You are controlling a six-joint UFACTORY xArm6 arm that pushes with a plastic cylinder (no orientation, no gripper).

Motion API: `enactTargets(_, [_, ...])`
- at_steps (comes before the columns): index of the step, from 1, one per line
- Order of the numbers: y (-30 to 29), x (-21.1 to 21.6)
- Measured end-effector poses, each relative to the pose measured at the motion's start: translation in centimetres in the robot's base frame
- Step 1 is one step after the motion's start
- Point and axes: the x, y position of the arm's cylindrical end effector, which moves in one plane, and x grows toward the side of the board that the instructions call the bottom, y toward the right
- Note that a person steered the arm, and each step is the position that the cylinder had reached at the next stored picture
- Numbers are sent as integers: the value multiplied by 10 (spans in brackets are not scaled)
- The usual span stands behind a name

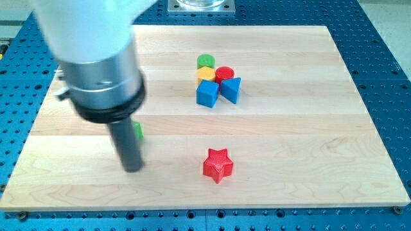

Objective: Place green star at the top center of the board

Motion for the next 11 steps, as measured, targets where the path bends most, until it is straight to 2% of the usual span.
enactTargets(2, [-68, -117])
enactTargets(5, [-57, -19])
enactTargets(7, [-27, -110])
enactTargets(8, [-37, -84])
enactTargets(9, [-36, -18])
enactTargets(10, [4, -34])
enactTargets(11, [7, -89])
